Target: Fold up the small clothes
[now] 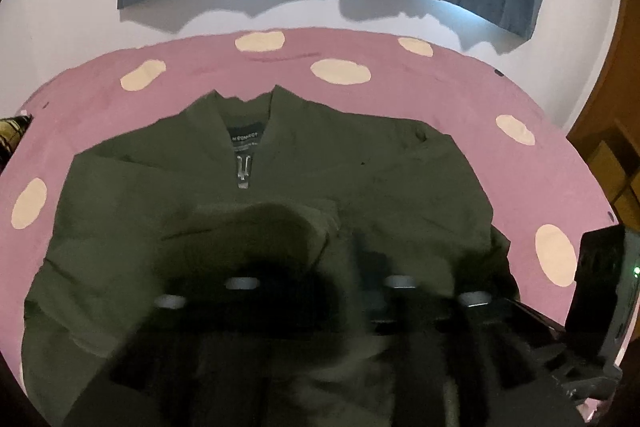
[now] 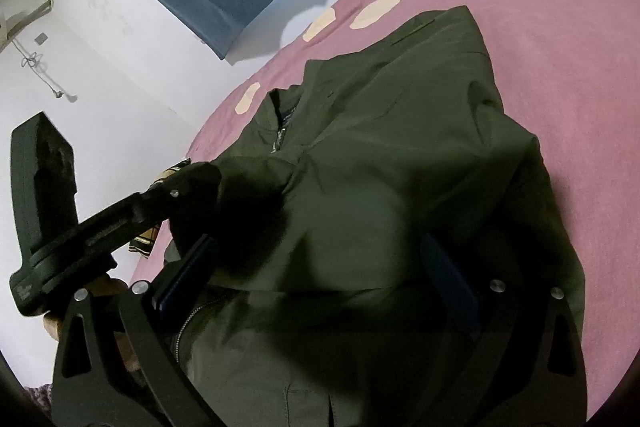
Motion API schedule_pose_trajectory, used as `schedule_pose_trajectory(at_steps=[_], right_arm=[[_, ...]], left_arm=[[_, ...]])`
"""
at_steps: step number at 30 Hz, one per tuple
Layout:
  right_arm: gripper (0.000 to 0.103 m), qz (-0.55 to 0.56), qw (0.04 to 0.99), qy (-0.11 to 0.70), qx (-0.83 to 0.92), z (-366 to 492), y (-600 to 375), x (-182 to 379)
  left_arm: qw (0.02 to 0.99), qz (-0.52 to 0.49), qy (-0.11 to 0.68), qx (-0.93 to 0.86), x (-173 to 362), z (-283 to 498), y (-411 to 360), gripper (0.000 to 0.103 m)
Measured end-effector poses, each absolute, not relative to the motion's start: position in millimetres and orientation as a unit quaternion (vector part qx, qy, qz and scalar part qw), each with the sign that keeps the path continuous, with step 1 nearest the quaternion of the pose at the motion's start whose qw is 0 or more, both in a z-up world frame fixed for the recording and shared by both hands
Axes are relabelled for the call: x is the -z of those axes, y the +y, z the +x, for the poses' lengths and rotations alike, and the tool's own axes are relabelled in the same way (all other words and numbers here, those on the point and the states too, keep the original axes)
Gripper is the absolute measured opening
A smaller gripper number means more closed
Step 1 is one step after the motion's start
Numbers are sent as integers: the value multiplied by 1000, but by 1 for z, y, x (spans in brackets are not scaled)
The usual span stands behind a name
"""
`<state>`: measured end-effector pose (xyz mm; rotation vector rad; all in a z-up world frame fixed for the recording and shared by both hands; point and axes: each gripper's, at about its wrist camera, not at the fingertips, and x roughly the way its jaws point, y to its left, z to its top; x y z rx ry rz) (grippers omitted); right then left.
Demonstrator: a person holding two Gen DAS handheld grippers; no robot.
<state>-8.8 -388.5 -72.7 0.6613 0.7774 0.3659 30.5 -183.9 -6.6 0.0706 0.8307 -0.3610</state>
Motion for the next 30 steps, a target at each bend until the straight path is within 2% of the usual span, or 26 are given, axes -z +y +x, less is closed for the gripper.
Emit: schedule_pose_trajectory(at_steps=[1, 5, 9, 16, 21, 23, 30], right_arm=[[101, 314, 857, 371, -174, -9, -388, 73], [101, 315, 857, 369, -175, -9, -389, 72], [101, 316, 857, 368, -175, -10, -389, 71], [101, 315, 857, 369, -175, -9, -390, 70], [101, 317, 856, 368, -176, -10, -390, 71], [101, 318, 856, 368, -176, -11, -390, 71], [101, 296, 866, 389, -105, -13, -377, 52]], left_arm=[[904, 31, 392, 170, 4, 27, -181, 76], [917, -25, 367, 156, -4, 16, -160, 84], [917, -71, 359, 157, -9, 5, -130, 85], [947, -14, 290, 139, -29, -22, -69, 86], [959, 18, 276, 64, -14, -17, -8, 86], [956, -1, 290, 37, -1, -11, 20, 87], [914, -168, 371, 10, 34, 16, 89, 86]])
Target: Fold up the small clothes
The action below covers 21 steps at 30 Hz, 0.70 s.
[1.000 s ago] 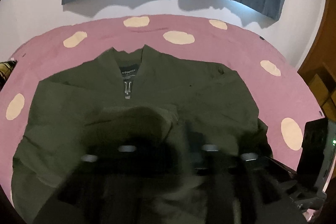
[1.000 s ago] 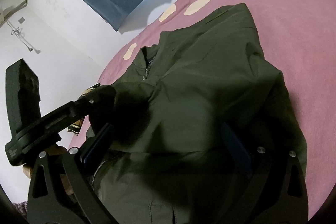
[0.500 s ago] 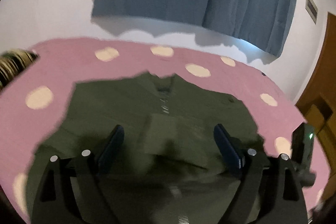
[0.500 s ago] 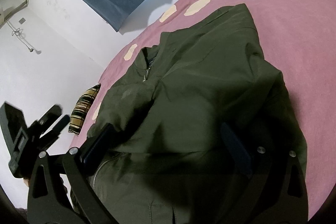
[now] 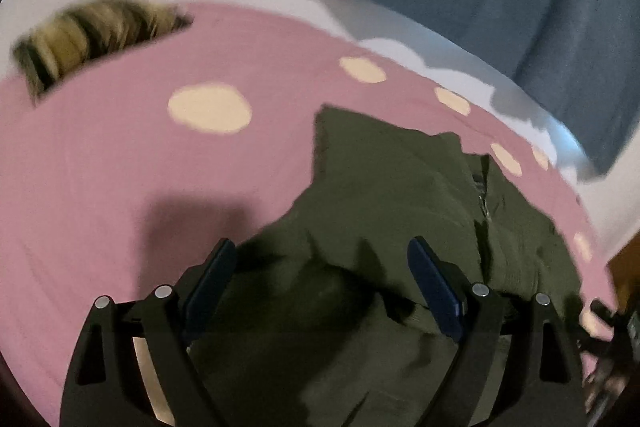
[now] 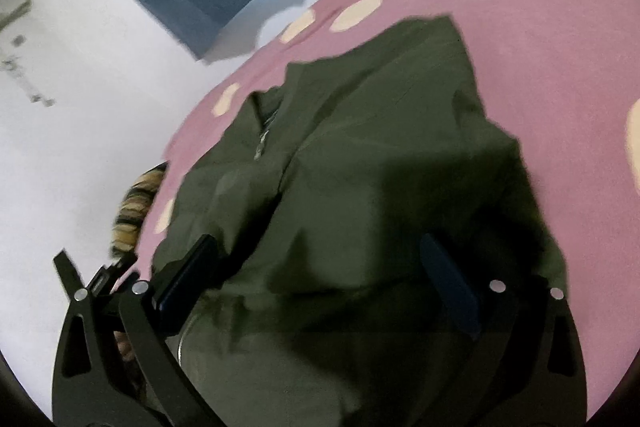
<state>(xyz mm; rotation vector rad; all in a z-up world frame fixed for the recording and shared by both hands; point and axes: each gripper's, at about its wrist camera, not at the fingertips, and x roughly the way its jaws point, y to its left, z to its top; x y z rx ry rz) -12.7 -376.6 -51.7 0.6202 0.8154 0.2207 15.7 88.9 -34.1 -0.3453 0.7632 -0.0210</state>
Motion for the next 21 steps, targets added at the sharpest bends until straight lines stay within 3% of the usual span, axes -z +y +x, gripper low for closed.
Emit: schedule_pose_trajectory(at_steps=[8, 15, 18, 20, 21], right_arm=[[101, 62, 901, 406, -136, 27, -236, -12], [101, -137, 875, 454, -101, 68, -153, 30], [100, -157, 863, 471, -90, 74, -155, 45], [88, -129, 862, 481, -101, 76, -165, 49], [69, -103, 860, 488, -110, 74, -174, 49]], left_arm=[[897, -205, 392, 5, 47, 18, 101, 86], [894, -211, 396, -1, 49, 20, 105, 86], [891, -213, 400, -1, 50, 21, 105, 86], [891, -214, 401, -1, 51, 21, 105, 86], [890, -215, 402, -2, 52, 21, 105, 86]])
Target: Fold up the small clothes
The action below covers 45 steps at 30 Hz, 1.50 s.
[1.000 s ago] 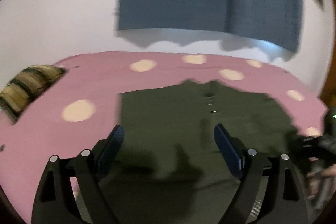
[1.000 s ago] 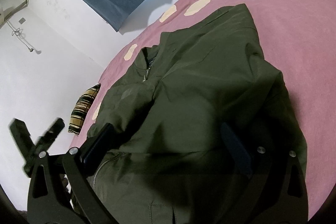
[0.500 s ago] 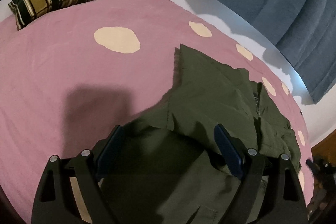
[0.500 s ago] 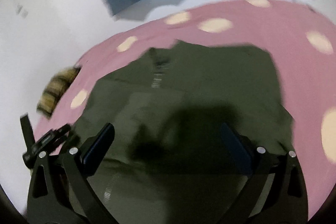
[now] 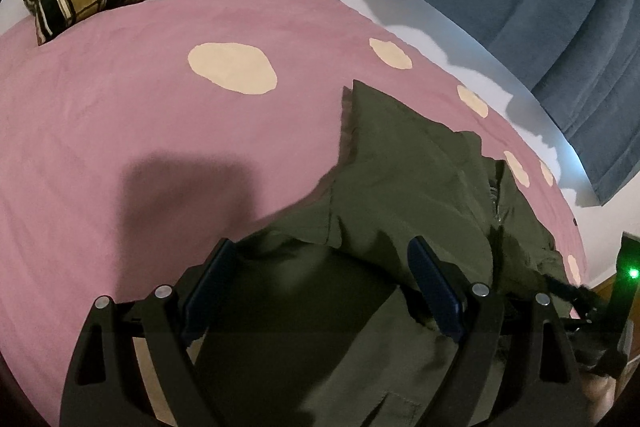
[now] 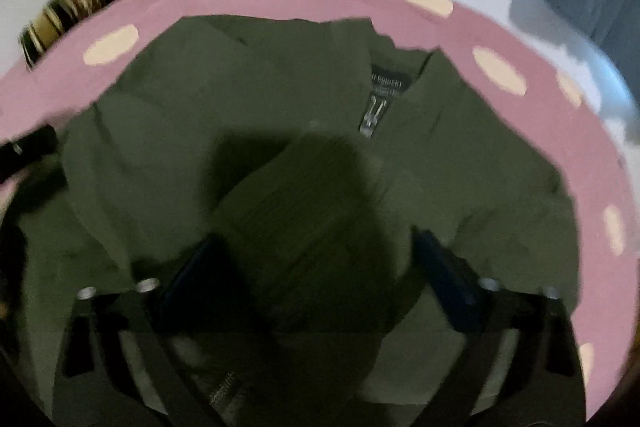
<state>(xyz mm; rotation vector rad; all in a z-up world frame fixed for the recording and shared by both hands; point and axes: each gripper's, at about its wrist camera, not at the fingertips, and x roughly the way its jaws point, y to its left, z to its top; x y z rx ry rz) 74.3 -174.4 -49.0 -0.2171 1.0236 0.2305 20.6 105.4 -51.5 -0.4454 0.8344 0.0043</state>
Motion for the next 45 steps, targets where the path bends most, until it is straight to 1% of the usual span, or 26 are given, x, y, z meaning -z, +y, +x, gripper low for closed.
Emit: schedule_pose_trajectory(at_steps=[2, 4, 5, 6, 7, 9, 11, 12, 13, 15, 17, 20, 22, 25, 28, 33, 34, 35, 36, 38, 39, 40, 42, 45], right_arm=[[65, -73, 862, 490, -107, 72, -187, 47], [53, -33, 872, 478, -100, 66, -208, 42], [52, 0, 876, 474, -95, 62, -225, 39], [48, 29, 878, 469, -95, 60, -238, 37], [41, 62, 879, 462, -95, 55, -251, 34], [41, 127, 882, 446, -87, 43, -286, 31], [47, 179, 882, 431, -69, 29, -323, 33], [64, 200, 877, 432, -67, 26, -335, 36], [74, 232, 868, 434, -69, 22, -351, 42], [74, 302, 850, 425, -75, 11, -381, 50], [74, 316, 849, 417, -75, 8, -391, 46], [78, 247, 875, 409, -75, 11, -367, 19], [84, 187, 885, 415, -99, 18, -328, 4], [86, 93, 890, 430, -117, 39, -264, -4], [87, -16, 887, 449, -102, 65, -201, 8], [87, -117, 864, 488, -47, 93, -164, 48], [85, -131, 860, 491, -42, 94, -164, 56], [82, -139, 859, 491, -38, 95, -164, 61], [73, -128, 863, 488, -34, 95, -172, 64], [62, -83, 868, 489, -40, 96, -190, 61], [50, -54, 872, 484, -41, 95, -204, 56], [43, -34, 875, 481, -43, 93, -215, 51], [39, 23, 881, 469, -54, 85, -242, 37], [36, 99, 885, 449, -73, 62, -285, 18]], left_arm=[[890, -214, 403, -3, 52, 21, 106, 86], [890, -215, 403, -4, 52, 20, 106, 86], [890, -215, 403, -4, 53, 21, 106, 86], [889, -215, 404, -4, 53, 21, 106, 86], [889, -215, 404, -4, 53, 21, 106, 86], [889, -214, 405, -5, 53, 21, 106, 86], [888, -214, 406, -5, 54, 22, 106, 86], [888, -214, 406, -6, 54, 21, 106, 86], [888, -214, 407, -6, 54, 22, 106, 86], [888, -213, 408, -7, 55, 22, 106, 86], [888, -211, 409, -8, 56, 22, 105, 86], [887, -209, 412, -10, 57, 23, 105, 86], [887, -208, 412, -10, 57, 22, 105, 86], [887, -209, 411, -10, 57, 22, 105, 86], [887, -212, 411, -11, 58, 22, 106, 86], [885, -215, 413, -11, 59, 21, 106, 86], [885, -215, 414, -11, 59, 22, 106, 86], [884, -215, 414, -11, 59, 22, 106, 86], [884, -215, 414, -11, 59, 22, 106, 86], [884, -216, 414, -11, 59, 22, 106, 86], [884, -216, 414, -11, 59, 22, 106, 86], [884, -215, 414, -12, 59, 22, 106, 86], [884, -215, 414, -12, 59, 22, 106, 86], [884, -215, 414, -12, 59, 22, 106, 86]])
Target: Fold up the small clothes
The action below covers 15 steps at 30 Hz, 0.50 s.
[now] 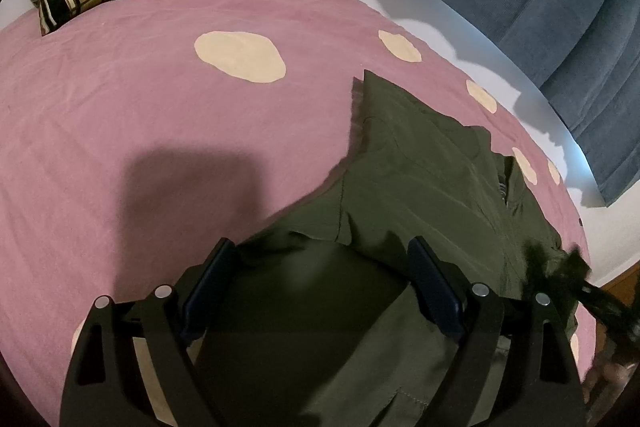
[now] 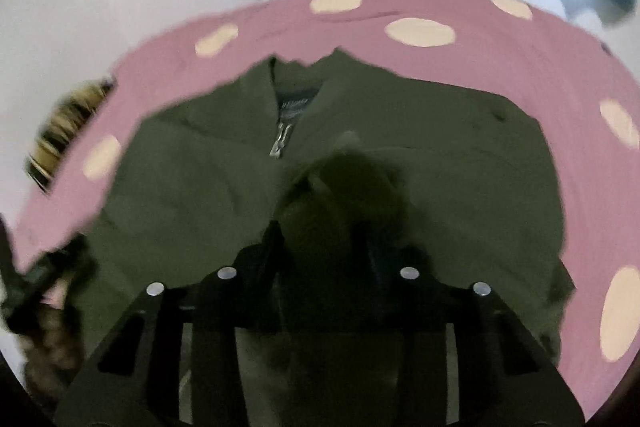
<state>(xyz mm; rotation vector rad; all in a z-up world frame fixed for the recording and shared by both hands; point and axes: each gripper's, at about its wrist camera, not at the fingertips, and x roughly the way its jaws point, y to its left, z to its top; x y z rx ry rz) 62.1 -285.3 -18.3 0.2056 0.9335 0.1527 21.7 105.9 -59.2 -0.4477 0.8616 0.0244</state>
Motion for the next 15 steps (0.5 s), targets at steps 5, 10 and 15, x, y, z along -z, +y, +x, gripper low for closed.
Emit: schedule_pose_trajectory(at_steps=[5, 10, 15], right_arm=[[36, 206, 874, 435, -69, 28, -365, 20], [70, 318, 834, 438, -103, 9, -421, 53], [85, 386, 806, 419, -163, 15, -434, 60]], left_arm=[[884, -212, 415, -13, 60, 22, 105, 86], [884, -207, 419, -14, 60, 23, 104, 87], [883, -201, 423, -17, 61, 25, 102, 87]])
